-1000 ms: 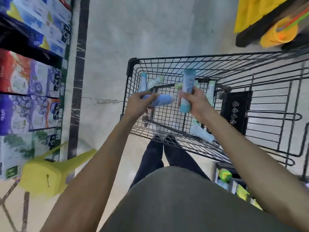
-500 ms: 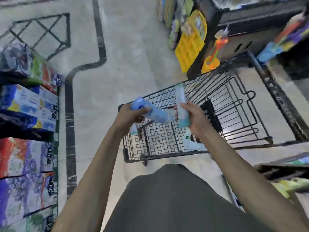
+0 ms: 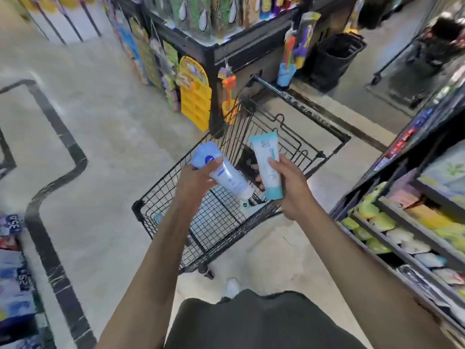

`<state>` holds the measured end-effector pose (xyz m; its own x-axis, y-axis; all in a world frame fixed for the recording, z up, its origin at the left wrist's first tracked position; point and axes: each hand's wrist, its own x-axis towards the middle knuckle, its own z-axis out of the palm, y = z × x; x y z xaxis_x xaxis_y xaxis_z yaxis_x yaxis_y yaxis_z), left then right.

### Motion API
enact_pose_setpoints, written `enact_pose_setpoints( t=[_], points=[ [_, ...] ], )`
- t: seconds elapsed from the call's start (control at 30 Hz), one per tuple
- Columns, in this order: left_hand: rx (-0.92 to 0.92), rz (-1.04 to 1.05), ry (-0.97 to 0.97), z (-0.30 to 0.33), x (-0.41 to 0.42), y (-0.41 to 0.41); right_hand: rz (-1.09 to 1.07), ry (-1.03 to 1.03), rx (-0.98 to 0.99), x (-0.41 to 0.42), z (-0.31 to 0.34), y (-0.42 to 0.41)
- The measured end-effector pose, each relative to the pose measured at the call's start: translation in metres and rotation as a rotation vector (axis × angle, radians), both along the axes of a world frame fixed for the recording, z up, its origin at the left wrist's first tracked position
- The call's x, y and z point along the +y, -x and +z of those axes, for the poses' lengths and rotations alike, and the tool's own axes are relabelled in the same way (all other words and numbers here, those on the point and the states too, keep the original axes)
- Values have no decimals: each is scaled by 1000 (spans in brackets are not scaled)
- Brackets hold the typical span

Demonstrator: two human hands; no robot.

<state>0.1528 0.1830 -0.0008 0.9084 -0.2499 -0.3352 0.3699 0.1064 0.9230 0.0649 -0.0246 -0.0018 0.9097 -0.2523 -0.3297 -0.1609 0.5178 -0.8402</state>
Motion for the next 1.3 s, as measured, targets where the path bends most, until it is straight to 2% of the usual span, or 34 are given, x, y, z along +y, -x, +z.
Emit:
enact_pose_setpoints(
  t=[0.27, 0.57, 1.0, 1.3],
  points=[
    [21, -198, 104, 17, -107, 62, -260, 10, -46, -64, 22, 96],
    [79, -470, 189, 37, -217, 181, -448, 36, -95, -129, 40, 241],
    [16, -793, 137, 46, -318, 359, -661, 50, -89, -190, 48, 444],
    [45, -948, 72, 59, -367, 432, -819, -2, -71, -211, 49, 521]
  ],
)
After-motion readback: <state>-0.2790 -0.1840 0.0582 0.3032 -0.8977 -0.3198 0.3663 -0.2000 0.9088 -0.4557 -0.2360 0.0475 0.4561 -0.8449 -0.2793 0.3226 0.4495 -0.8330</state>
